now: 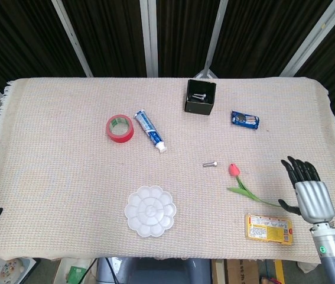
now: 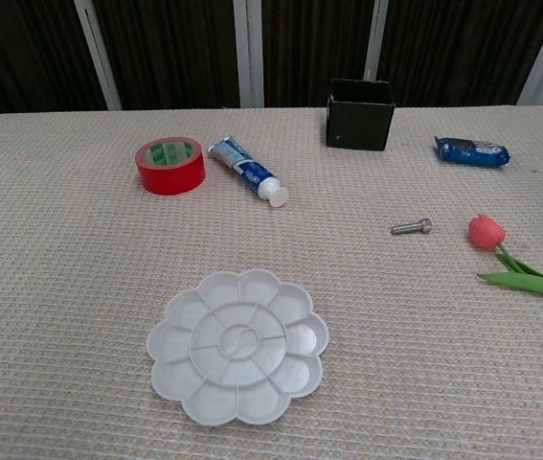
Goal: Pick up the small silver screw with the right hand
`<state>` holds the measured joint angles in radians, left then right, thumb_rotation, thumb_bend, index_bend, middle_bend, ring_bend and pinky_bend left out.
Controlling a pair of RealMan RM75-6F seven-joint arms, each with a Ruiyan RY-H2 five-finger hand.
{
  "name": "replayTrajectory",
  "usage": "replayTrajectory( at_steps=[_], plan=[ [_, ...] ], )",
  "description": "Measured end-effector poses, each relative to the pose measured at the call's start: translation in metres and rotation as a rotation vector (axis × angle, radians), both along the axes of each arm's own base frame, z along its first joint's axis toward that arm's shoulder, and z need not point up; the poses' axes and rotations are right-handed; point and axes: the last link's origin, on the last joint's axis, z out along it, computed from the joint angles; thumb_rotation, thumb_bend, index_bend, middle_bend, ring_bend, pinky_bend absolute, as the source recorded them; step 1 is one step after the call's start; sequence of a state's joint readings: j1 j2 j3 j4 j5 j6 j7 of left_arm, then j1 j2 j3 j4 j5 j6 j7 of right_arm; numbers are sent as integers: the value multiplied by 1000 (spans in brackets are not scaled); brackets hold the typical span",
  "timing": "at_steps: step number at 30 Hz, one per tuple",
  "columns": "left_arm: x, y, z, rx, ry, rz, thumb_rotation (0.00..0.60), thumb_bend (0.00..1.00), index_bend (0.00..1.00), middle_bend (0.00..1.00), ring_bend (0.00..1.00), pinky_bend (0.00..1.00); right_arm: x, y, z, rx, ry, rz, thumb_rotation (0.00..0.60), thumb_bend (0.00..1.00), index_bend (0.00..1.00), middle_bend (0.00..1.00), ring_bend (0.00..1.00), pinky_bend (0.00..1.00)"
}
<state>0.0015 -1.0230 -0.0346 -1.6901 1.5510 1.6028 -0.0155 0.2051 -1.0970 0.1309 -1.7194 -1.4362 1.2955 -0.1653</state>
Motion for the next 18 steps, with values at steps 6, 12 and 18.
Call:
replayTrajectory(
  at_steps=[6,12,18],
  plan=[
    [-1,2,-1,-6,6,3,600,336,101,0,0,0,25,-38,-6,89,20,-3,600,176,168,68,82,87],
    [-2,3,-1,-6,6,9,600,336,101,0,0,0,50,-73,-19,163,57,-23,600,175,211,68,102,87],
    [-2,6,-4,-11,15,15,600,336,101,0,0,0,72,-100,-48,227,109,-45,600,194,258,68,126,87]
  ],
)
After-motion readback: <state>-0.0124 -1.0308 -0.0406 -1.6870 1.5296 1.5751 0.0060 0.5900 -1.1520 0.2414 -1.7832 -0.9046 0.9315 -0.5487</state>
